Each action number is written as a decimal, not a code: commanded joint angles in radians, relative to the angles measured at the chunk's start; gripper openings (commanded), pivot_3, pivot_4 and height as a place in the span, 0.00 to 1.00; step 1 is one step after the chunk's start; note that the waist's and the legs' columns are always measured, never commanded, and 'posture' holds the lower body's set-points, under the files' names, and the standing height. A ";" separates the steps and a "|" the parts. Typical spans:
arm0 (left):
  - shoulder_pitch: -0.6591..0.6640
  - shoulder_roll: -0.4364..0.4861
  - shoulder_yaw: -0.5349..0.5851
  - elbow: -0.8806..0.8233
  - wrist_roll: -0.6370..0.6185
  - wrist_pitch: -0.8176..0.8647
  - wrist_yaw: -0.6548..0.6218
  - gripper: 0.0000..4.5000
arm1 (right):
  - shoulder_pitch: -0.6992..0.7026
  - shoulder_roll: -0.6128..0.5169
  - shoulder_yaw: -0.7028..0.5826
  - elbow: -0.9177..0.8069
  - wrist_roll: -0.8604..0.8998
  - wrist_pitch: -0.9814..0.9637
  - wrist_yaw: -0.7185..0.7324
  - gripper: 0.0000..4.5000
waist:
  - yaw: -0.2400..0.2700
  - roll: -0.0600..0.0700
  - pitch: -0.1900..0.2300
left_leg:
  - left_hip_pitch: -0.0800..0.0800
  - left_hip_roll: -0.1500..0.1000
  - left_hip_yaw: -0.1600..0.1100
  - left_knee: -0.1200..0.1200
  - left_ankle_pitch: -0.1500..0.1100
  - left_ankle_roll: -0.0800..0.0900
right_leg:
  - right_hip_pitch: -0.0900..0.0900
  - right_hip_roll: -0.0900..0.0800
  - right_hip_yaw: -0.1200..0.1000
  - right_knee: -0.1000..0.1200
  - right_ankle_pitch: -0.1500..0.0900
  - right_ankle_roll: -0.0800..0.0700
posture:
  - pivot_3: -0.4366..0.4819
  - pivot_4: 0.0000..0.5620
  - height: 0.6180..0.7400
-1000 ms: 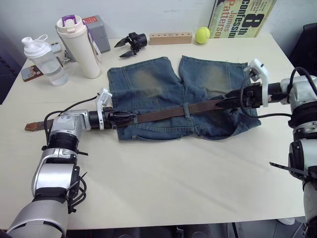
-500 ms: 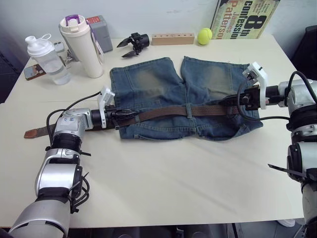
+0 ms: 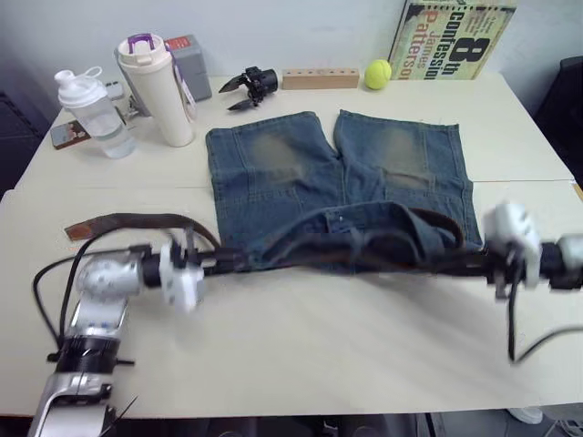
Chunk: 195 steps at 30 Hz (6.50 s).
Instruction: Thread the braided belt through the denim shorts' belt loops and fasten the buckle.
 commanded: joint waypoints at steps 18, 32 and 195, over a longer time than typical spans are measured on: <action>0.214 0.374 -0.247 -0.191 -0.272 0.340 0.104 0.45 | 0.275 -0.230 -0.229 -0.188 0.207 0.227 0.006 0.59 | 0.009 0.003 -0.005 | 0.022 0.002 -0.001 -0.016 0.000 -0.001 | 0.020 0.004 0.004 -0.014 0.003 0.001 | 0.48 0.27 0.32; -0.153 0.377 -0.104 -0.260 -0.749 1.461 0.051 0.64 | -0.428 -0.032 0.066 0.191 0.172 0.314 -0.338 0.99 | 0.012 0.003 -0.002 | 0.021 0.000 0.002 -0.025 0.004 -0.001 | 0.019 0.004 0.003 -0.023 0.004 0.000 | 0.48 0.27 0.32; -0.016 -0.042 -0.078 -0.617 0.130 1.119 0.611 0.00 | 0.023 0.539 0.585 -0.373 -0.954 -0.175 -1.323 0.24 | 0.034 -0.003 -0.002 | 0.021 -0.002 0.002 -0.043 0.015 -0.002 | 0.018 0.004 0.003 -0.040 0.018 0.006 | 0.48 0.27 0.32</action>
